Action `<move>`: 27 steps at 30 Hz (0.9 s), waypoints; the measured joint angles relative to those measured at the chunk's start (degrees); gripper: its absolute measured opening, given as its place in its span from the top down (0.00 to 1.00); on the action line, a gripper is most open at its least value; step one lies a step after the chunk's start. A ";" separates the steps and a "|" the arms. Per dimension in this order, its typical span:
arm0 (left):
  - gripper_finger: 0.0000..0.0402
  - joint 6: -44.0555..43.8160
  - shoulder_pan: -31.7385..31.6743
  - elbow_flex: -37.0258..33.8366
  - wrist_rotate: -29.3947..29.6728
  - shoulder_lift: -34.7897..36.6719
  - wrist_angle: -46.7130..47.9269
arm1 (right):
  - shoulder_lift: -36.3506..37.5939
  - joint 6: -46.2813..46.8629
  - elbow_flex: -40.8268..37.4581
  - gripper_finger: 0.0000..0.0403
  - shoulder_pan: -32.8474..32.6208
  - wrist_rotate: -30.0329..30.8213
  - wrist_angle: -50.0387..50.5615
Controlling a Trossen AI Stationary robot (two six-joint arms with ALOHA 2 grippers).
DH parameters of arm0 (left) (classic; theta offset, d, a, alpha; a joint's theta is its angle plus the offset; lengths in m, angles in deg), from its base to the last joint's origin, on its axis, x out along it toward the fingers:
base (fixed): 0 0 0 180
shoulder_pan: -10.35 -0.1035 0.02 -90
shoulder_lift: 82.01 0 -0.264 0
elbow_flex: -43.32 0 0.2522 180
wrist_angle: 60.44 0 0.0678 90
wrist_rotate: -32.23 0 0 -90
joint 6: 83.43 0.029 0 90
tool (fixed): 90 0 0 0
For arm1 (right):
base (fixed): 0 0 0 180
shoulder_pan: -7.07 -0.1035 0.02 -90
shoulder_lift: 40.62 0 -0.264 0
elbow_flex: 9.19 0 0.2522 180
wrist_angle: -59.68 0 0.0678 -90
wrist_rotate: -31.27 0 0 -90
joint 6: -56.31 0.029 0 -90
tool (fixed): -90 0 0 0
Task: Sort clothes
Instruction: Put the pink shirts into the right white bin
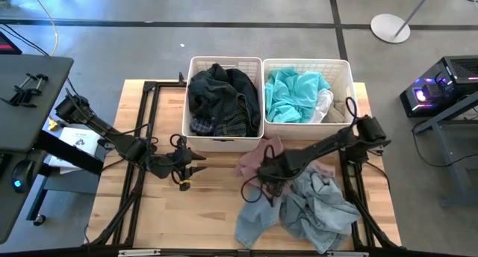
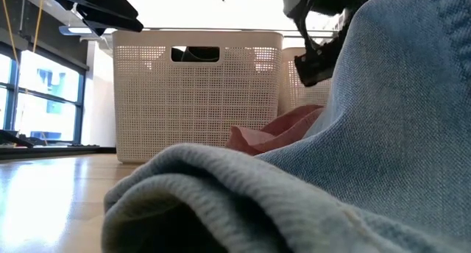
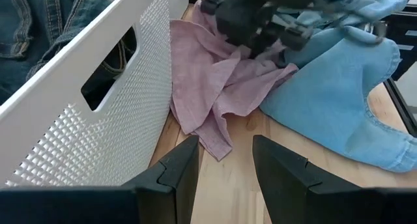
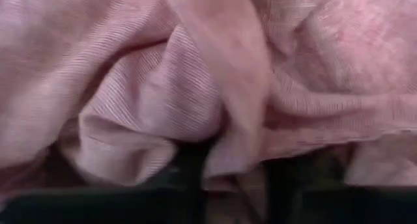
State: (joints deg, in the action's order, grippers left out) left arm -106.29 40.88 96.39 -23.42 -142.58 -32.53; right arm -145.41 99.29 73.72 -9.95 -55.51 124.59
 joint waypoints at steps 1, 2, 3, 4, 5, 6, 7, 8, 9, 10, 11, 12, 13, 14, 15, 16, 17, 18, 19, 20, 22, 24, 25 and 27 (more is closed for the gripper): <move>0.66 0.00 0.00 0.00 0.00 0.00 0.01 | -0.33 -0.49 0.00 0.81 0.37 -0.51 0.17; 0.66 0.00 0.00 0.00 0.00 0.00 0.01 | -0.24 -0.63 0.03 0.89 0.73 -0.72 0.75; 0.66 0.00 0.00 0.00 0.00 0.00 -0.01 | 0.22 -0.80 0.26 0.94 1.10 -0.74 1.54; 0.66 -0.02 0.00 0.00 0.00 0.00 -0.08 | 0.86 -0.75 1.00 0.97 1.34 -0.53 3.01; 0.66 -0.02 0.00 0.00 -0.14 0.00 -0.33 | 1.81 -0.29 2.10 0.97 1.40 0.32 4.88; 0.66 0.00 0.00 0.00 -0.42 0.00 -0.75 | 3.00 0.11 3.63 0.96 1.39 2.00 6.91; 0.66 0.29 0.00 0.00 -0.61 0.02 -1.18 | 4.46 0.30 5.58 0.95 1.19 4.24 8.63; 0.66 0.85 0.01 0.00 -0.61 0.02 -1.67 | 5.93 0.32 7.71 0.95 0.68 7.23 10.19; 0.66 1.96 0.00 0.00 -0.57 0.02 -2.46 | 7.47 0.33 10.04 0.95 0.12 10.81 11.95; 0.66 3.21 0.00 0.00 -0.48 0.02 -3.66 | 8.84 0.35 12.49 0.97 -0.71 15.05 13.89; 0.66 4.43 0.00 0.00 -0.33 0.02 -4.92 | 10.23 0.30 15.30 0.98 -1.69 19.52 15.49; 0.66 5.58 0.00 0.00 -0.30 -0.09 -6.16 | 11.68 0.17 18.21 0.99 -2.71 24.27 16.32; 0.66 6.81 0.00 0.00 -0.28 -0.25 -7.55 | 13.02 -0.04 21.08 0.99 -3.88 29.15 16.91; 0.66 7.91 0.00 0.00 -0.28 -0.43 -8.82 | 14.32 -0.92 24.03 0.99 -4.97 34.68 17.16; 0.66 8.80 0.00 0.00 -0.27 -0.57 -9.95 | 15.49 -2.27 26.96 0.98 -6.23 40.31 16.93; 0.66 9.68 0.00 0.00 -0.28 -0.70 -10.85 | 16.49 -4.14 29.85 0.98 -7.52 45.85 16.46; 0.66 10.16 0.00 0.00 -0.23 -0.97 -11.89 | 17.35 -6.67 32.77 0.98 -8.79 50.63 15.97; 0.66 10.47 0.00 0.06 -0.22 -1.22 -12.57 | 17.93 -9.92 35.40 0.99 -10.01 54.59 15.34; 0.66 10.54 0.01 0.07 -0.24 -1.45 -12.66 | 18.34 -13.46 38.03 0.99 -11.08 57.79 14.40; 0.66 10.53 0.00 0.04 -0.24 -1.70 -12.59 | 18.51 -16.77 40.58 0.99 -12.13 60.76 13.20; 0.66 10.52 0.00 0.04 -0.22 -2.37 -12.82 | 18.56 -24.07 45.17 0.99 -14.07 67.26 9.71; 0.66 10.54 0.00 0.04 -0.24 -3.04 -12.67 | 18.56 -32.72 49.18 0.99 -14.70 72.41 4.79; 0.66 10.52 0.00 0.04 -0.24 -3.37 -12.76 | 18.67 -37.48 50.92 0.99 -14.62 73.76 2.08; 0.66 10.54 0.00 0.04 -0.24 -3.99 -12.73 | 18.72 -47.27 54.22 1.00 -13.89 75.11 -4.58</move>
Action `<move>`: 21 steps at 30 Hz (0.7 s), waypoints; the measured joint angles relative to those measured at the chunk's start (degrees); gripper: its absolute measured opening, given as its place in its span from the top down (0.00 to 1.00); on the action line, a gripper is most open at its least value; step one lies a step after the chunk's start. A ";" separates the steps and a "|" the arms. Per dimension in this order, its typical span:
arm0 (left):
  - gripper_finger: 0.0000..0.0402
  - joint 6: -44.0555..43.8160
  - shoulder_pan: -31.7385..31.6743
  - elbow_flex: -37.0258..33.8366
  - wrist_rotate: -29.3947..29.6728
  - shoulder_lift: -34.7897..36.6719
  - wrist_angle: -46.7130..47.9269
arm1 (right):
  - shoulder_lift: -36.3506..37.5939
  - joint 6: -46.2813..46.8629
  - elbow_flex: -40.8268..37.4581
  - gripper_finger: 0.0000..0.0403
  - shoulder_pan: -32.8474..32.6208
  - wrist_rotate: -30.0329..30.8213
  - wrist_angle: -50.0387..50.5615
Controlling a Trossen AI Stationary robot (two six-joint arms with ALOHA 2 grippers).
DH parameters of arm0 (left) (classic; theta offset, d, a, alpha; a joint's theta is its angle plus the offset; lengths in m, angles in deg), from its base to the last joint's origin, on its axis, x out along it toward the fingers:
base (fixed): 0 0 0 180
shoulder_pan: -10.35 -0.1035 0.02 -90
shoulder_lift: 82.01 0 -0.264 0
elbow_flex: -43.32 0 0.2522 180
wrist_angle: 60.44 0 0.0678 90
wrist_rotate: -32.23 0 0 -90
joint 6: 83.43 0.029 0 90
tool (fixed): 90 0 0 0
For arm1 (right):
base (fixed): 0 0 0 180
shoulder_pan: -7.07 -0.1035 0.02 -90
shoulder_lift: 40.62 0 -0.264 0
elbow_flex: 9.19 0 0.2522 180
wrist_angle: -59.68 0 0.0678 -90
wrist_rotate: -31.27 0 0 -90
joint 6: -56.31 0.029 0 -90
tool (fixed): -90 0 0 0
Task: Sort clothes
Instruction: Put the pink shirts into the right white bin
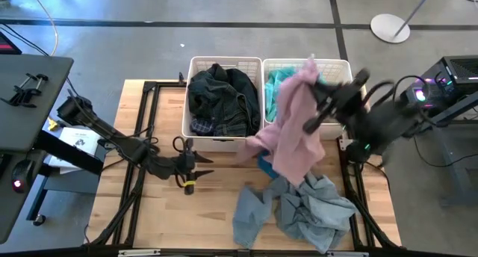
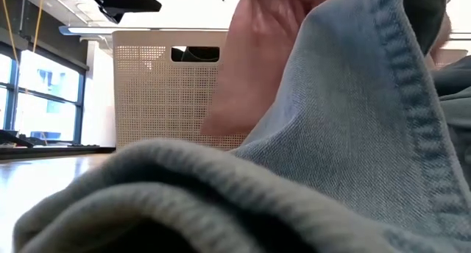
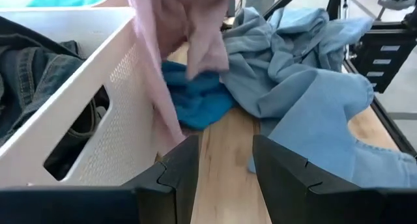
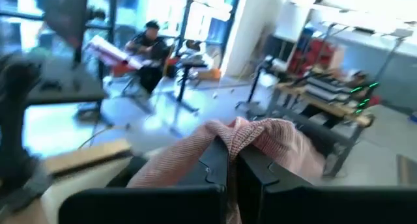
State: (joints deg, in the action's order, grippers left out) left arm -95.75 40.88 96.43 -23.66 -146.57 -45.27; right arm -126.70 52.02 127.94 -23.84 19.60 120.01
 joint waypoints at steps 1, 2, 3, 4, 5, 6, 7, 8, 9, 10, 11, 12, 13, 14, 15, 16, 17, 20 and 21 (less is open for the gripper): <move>0.66 0.00 0.01 0.00 0.00 -0.38 -0.09 | -0.02 -4.74 1.41 1.00 0.64 0.06 -3.65; 0.66 0.01 0.01 0.00 -0.01 -0.73 -0.08 | -0.05 -9.48 2.73 0.99 1.51 -0.27 -7.78; 0.66 0.04 0.00 0.00 -0.02 -1.02 -0.07 | -0.07 -14.15 3.90 0.99 2.46 -1.09 -12.11; 0.66 0.04 -0.02 0.00 -0.02 -1.30 -0.15 | -0.07 -18.54 4.96 0.99 3.51 -2.53 -16.69; 0.66 0.15 -0.19 0.00 0.00 -1.55 -0.39 | -0.07 -22.48 5.94 0.99 4.76 -4.55 -21.34; 0.66 0.59 -0.18 0.00 0.00 -1.85 -0.78 | -0.07 -26.21 6.85 1.00 6.11 -6.83 -25.90; 0.66 0.99 -0.17 0.00 -0.02 -2.15 -1.34 | -0.07 -29.71 7.56 1.00 7.36 -9.37 -30.45; 0.66 1.40 -0.17 0.00 -0.01 -2.41 -1.89 | -0.07 -32.61 8.04 1.00 8.78 -11.91 -34.66; 0.66 2.12 -0.19 0.00 0.00 -2.63 -2.63 | -0.05 -35.18 8.38 1.00 10.22 -14.30 -38.91; 0.66 2.62 -0.20 0.00 0.01 -2.91 -3.61 | -0.05 -37.62 8.60 1.00 11.62 -16.59 -42.88; 0.66 3.20 -0.18 0.00 0.02 -3.23 -4.87 | -0.05 -40.05 8.74 1.00 12.90 -18.67 -46.50; 0.66 3.94 -0.17 0.00 0.00 -3.55 -6.09 | -0.05 -42.47 8.74 1.00 14.18 -20.46 -50.01; 0.66 4.78 -0.17 0.00 0.00 -3.87 -7.23 | -0.06 -44.97 8.74 1.00 15.34 -21.83 -53.40; 0.66 5.54 -0.17 0.00 0.00 -4.20 -8.49 | -0.07 -47.66 8.74 1.00 16.49 -22.93 -56.22; 0.66 6.37 -0.17 0.00 0.00 -4.53 -9.59 | -0.07 -50.21 8.74 1.00 17.70 -23.44 -58.13; 0.66 7.15 -0.17 0.00 0.00 -4.83 -10.44 | -0.05 -52.58 8.75 1.00 19.10 -23.40 -59.25; 0.66 7.74 -0.17 0.00 0.00 -5.02 -11.05 | -0.04 -54.44 8.77 1.00 20.66 -22.65 -59.35; 0.66 8.03 -0.17 0.00 -0.02 -5.28 -11.76 | -0.03 -57.33 8.59 1.00 25.96 -13.78 -55.38; 0.66 8.04 -0.17 0.00 -0.02 -5.28 -11.61 | -0.03 -57.21 8.37 1.00 27.66 -9.37 -52.37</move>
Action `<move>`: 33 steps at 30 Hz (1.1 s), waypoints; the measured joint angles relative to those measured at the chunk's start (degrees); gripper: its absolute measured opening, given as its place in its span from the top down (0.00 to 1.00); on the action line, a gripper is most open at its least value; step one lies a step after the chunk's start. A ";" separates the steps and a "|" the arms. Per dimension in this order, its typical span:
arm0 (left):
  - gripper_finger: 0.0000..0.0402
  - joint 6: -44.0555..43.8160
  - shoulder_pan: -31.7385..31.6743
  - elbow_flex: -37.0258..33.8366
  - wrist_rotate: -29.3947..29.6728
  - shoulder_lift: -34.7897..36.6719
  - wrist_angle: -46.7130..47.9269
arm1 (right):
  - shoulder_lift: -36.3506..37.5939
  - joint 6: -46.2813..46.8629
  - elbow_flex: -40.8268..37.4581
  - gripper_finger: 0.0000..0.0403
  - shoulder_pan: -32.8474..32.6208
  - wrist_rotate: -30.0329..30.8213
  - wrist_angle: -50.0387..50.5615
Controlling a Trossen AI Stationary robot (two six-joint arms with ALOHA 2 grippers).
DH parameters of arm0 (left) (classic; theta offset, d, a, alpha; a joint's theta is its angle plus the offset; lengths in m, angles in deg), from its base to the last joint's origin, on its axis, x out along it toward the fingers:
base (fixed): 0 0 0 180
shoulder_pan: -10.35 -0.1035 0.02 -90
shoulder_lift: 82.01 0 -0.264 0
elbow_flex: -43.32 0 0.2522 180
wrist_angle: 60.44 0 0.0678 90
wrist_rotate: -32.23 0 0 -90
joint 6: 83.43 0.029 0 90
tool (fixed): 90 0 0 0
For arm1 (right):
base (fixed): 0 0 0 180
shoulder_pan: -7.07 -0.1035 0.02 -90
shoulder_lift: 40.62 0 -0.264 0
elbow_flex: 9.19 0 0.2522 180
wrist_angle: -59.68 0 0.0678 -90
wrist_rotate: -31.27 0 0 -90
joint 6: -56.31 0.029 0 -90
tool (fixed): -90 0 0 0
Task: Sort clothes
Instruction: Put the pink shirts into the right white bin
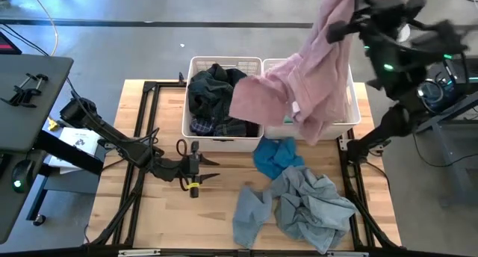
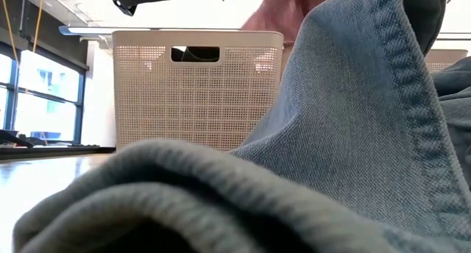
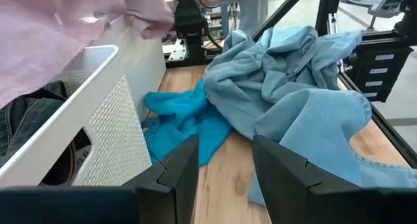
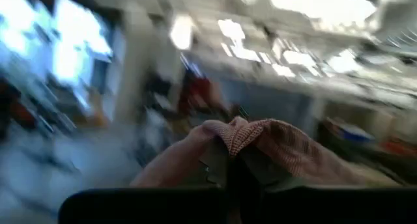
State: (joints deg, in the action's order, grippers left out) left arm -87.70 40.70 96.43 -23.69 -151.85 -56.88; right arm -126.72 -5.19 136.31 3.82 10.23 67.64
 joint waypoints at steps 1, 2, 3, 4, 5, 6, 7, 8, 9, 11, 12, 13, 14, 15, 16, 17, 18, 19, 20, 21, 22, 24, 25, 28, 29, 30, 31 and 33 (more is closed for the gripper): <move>0.66 0.00 0.00 0.00 0.00 -0.02 0.03 | -0.02 1.34 -0.31 1.00 1.68 4.36 3.71; 0.66 0.00 0.00 0.00 0.00 -0.02 0.03 | -0.04 3.31 -0.57 1.00 3.08 8.26 8.44; 0.66 0.00 0.00 0.00 0.00 -0.02 0.01 | -0.04 6.26 -0.78 1.00 4.19 11.35 14.33; 0.66 0.00 0.00 0.00 0.02 -0.02 -0.02 | -0.04 9.96 -1.13 1.00 5.03 13.60 20.87; 0.66 0.02 0.00 0.00 0.00 -0.02 0.01 | -0.04 14.56 -1.46 1.00 5.58 14.88 28.34; 0.66 0.02 0.00 0.00 0.00 -0.02 0.01 | -0.04 20.30 -1.87 1.00 5.95 14.99 36.22; 0.66 0.00 0.00 0.00 0.00 -0.02 0.02 | -0.04 27.38 -2.42 1.00 6.19 14.06 44.47; 0.66 0.00 0.00 0.00 0.00 -0.02 0.01 | -0.04 35.12 -3.01 1.00 6.42 11.46 52.76; 0.66 0.00 0.00 0.00 0.00 -0.02 0.01 | -0.04 44.08 -3.65 1.00 7.13 6.37 61.42; 0.66 -0.05 0.00 0.00 0.00 -0.02 0.02 | -0.22 60.84 -5.69 1.00 10.65 -8.37 74.12; 0.66 -0.09 0.00 0.00 0.00 -0.02 0.00 | -0.35 67.14 -7.40 1.00 13.51 -15.56 78.89; 0.66 -0.11 0.00 0.00 0.00 -0.02 0.00 | -0.37 71.95 -9.34 1.00 16.35 -21.79 82.79; 0.66 -0.11 0.00 0.00 0.00 -0.02 0.02 | -0.45 75.65 -12.14 1.00 19.30 -27.34 86.35; 0.66 -0.12 0.00 0.00 0.00 -0.02 0.01 | -0.48 78.13 -15.57 1.00 21.71 -31.76 88.77; 0.66 -0.18 0.00 0.00 0.00 -0.02 0.02 | -0.47 79.84 -19.29 1.00 23.87 -35.71 90.17; 0.66 -0.49 0.00 0.00 -0.01 -0.02 0.01 | -0.39 80.94 -23.29 1.00 25.58 -39.04 90.79; 0.66 -0.59 0.00 -0.02 -0.02 -0.02 0.03 | -0.37 81.46 -27.55 1.00 27.13 -41.79 90.81; 0.66 -0.59 0.00 -0.02 -0.02 -0.02 0.03 | -0.40 81.64 -32.12 1.00 28.39 -44.36 90.22; 0.66 -0.59 0.03 -0.02 -0.02 -0.02 0.03 | -0.48 81.45 -36.99 1.00 29.57 -46.38 88.52; 0.66 -0.60 0.07 -0.02 -0.02 -0.02 0.05 | -0.48 80.49 -42.02 1.00 30.55 -48.57 85.28; 0.66 -0.61 0.07 -0.02 -0.02 -0.02 0.05 | -0.48 78.94 -47.04 1.00 31.51 -51.25 81.36; 0.66 -0.59 0.07 -0.02 -0.02 -0.02 0.05 | -0.48 76.31 -56.83 1.00 33.16 -57.51 73.05; 0.66 -0.61 0.07 -0.02 -0.02 -0.02 0.05 | -0.81 75.63 -61.18 1.00 33.81 -60.54 68.71; 0.66 -0.56 0.06 -0.02 -0.01 -0.02 0.05 | -2.30 75.80 -71.31 1.00 35.81 -63.92 58.71; 0.66 -0.55 0.04 -0.04 0.00 -0.02 0.03 | -2.73 76.47 -73.48 1.00 36.40 -63.85 56.39; 0.66 -0.55 0.06 -0.04 0.00 -0.02 0.05 | -2.75 77.06 -75.15 1.00 36.98 -63.84 54.83; 0.66 -0.55 0.04 -0.04 0.00 -0.02 0.04 | -2.87 77.56 -76.33 1.00 37.63 -64.12 53.94; 0.66 -0.52 0.04 -0.04 0.00 -0.02 0.09 | -3.10 78.17 -76.99 0.99 38.31 -64.55 53.87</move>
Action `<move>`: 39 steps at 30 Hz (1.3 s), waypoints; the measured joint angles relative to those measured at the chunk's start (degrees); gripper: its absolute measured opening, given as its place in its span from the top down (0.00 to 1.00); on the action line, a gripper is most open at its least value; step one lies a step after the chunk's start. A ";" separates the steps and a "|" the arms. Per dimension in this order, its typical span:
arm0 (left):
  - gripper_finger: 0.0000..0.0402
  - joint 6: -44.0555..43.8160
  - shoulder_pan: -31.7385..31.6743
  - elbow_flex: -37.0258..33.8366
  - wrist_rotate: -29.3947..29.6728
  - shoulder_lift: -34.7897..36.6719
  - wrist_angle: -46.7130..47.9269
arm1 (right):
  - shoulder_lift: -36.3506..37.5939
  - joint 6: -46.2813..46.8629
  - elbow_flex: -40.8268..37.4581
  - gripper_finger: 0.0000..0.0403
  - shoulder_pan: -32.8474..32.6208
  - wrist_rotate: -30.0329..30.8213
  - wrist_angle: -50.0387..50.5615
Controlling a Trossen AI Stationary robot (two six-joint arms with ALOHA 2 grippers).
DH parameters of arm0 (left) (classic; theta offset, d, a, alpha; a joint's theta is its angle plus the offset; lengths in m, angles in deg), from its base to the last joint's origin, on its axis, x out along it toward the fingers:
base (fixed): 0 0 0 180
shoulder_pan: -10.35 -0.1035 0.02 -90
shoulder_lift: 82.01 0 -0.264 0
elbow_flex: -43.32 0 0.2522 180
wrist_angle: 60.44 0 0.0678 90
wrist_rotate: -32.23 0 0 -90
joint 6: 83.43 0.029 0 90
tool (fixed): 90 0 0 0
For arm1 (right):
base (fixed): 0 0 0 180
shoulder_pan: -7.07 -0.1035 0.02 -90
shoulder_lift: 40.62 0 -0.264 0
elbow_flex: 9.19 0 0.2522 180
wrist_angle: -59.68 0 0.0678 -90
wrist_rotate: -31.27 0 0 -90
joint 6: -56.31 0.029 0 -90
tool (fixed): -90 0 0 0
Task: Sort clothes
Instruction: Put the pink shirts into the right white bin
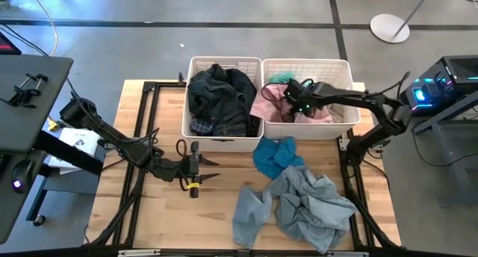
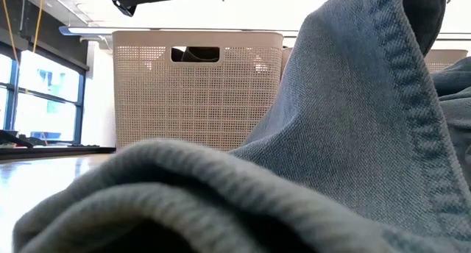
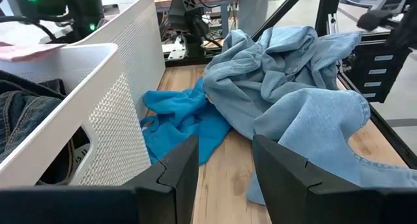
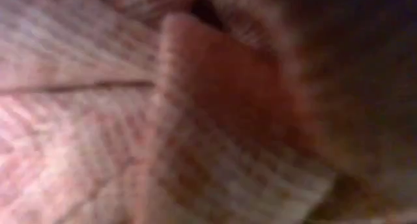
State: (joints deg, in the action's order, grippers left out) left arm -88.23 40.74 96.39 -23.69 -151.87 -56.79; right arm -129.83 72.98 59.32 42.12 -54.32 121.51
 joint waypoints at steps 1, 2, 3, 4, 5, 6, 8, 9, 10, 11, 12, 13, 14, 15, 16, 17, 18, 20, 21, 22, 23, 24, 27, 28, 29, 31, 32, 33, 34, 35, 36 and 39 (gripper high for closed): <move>0.66 -0.03 -0.02 0.00 0.00 0.02 -0.05 | 0.00 0.02 0.45 0.98 0.35 -0.43 1.17; 0.66 -0.04 -0.15 0.00 0.04 0.02 -0.05 | 0.00 0.07 1.93 0.96 0.75 -0.83 3.50; 0.66 -0.02 -0.29 -0.02 0.07 0.00 -0.07 | -0.09 0.38 3.76 0.94 0.88 -0.74 6.26; 0.66 -0.02 -0.35 -0.02 0.12 0.01 -0.16 | 0.01 1.05 6.40 0.91 0.97 -0.49 9.57; 0.66 -0.04 -0.54 -0.02 0.34 0.00 -0.20 | 0.05 1.40 9.12 0.88 1.11 -0.36 12.37; 0.66 -0.04 -0.71 -0.02 0.79 0.02 -0.15 | -0.16 1.51 12.46 0.84 1.13 -0.12 15.44; 0.66 -0.17 -0.83 -0.02 1.03 0.02 -0.15 | 0.01 2.69 20.21 0.77 1.11 1.16 20.90; 0.66 -0.46 -0.93 -0.02 1.20 0.00 -0.07 | 0.23 3.70 23.87 0.73 1.13 1.92 22.96; 0.66 -0.48 -1.08 -0.02 1.18 0.00 -0.03 | 0.26 4.54 27.43 0.69 1.15 2.58 25.45; 0.66 -0.54 -1.12 -0.02 1.20 0.00 -0.06 | 0.22 5.49 30.84 0.66 1.17 2.67 27.85; 0.66 -0.73 -1.11 -0.02 1.21 0.00 -0.07 | 0.16 6.16 33.92 0.63 1.17 2.64 29.80; 0.66 -0.91 -1.11 -0.02 1.21 0.00 -0.08 | 0.15 7.04 37.11 0.61 1.07 2.64 31.08; 0.66 -0.94 -1.11 -0.02 1.20 0.00 -0.05 | 0.18 7.81 39.93 0.59 0.78 2.59 31.96; 0.66 -0.94 -1.13 -0.02 1.22 0.01 -0.06 | 0.29 8.34 42.36 0.57 0.42 2.56 32.63; 0.66 -0.94 -1.14 -0.02 1.22 0.00 -0.09 | 0.36 8.51 44.45 0.56 -0.12 2.52 32.91; 0.66 -0.94 -1.13 -0.02 1.23 0.00 -0.09 | 0.35 8.44 46.13 0.55 -0.84 2.39 32.68; 0.66 -0.94 -1.11 -0.02 1.23 0.00 -0.06 | 0.34 7.84 47.37 0.55 -1.66 2.06 31.72; 0.66 -0.96 -1.11 -0.02 1.25 0.00 -0.07 | 0.35 5.64 48.43 0.55 -3.59 0.19 28.63; 0.66 -0.98 -1.11 -0.02 1.25 0.00 -0.07 | 0.37 4.19 48.43 0.55 -4.48 -1.32 26.68; 0.66 -0.98 -1.11 -0.02 1.27 0.00 -0.06 | 0.37 2.99 47.96 0.55 -5.34 -2.52 24.26; 0.66 -0.98 -1.11 -0.02 1.30 0.00 -0.04 | 0.37 2.20 46.94 0.55 -6.17 -3.48 21.51; 0.66 -0.98 -1.11 -0.02 1.36 0.00 -0.07 | 0.37 1.33 45.50 0.56 -6.90 -4.55 18.40; 0.66 -1.01 -1.11 -0.02 1.36 0.00 -0.07 | 0.33 -0.03 39.35 0.59 -7.83 -9.10 7.03; 0.66 -1.01 -1.11 -0.02 1.36 0.02 -0.07 | 0.33 -0.07 36.84 0.60 -7.82 -10.30 3.29; 0.66 -1.03 -1.11 -0.02 1.36 0.00 -0.07 | 0.33 0.05 34.20 0.61 -7.71 -10.33 -0.38; 0.66 -1.03 -1.11 -0.02 1.35 0.00 -0.04 | 0.33 0.46 29.35 0.65 -7.21 -7.05 -5.74; 0.66 -1.04 -1.11 -0.02 1.36 0.00 -0.04 | 0.33 0.64 27.03 0.66 -6.68 -5.18 -6.97; 0.66 -1.05 -1.11 -0.02 1.34 0.00 -0.04 | 0.48 0.87 25.15 0.67 -6.15 -4.57 -9.44; 0.66 -1.05 -1.11 -0.02 1.34 0.00 -0.02 | 0.78 1.31 22.94 0.68 -5.39 -3.94 -11.64; 0.66 -1.03 -1.11 -0.02 1.33 0.00 -0.04 | 0.85 1.49 20.81 0.69 -4.76 -4.44 -13.23; 0.66 -1.04 -1.11 -0.02 1.36 0.00 0.03 | 1.08 1.84 18.83 0.70 -4.07 -5.18 -15.17; 0.66 -1.03 -1.14 -0.02 1.33 0.02 -0.02 | 1.42 3.98 14.58 0.70 -2.31 -6.94 -20.72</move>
State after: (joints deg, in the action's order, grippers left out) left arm -89.26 39.61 96.37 -22.35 -151.85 -56.81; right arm -128.41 76.96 73.90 39.81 -61.26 100.79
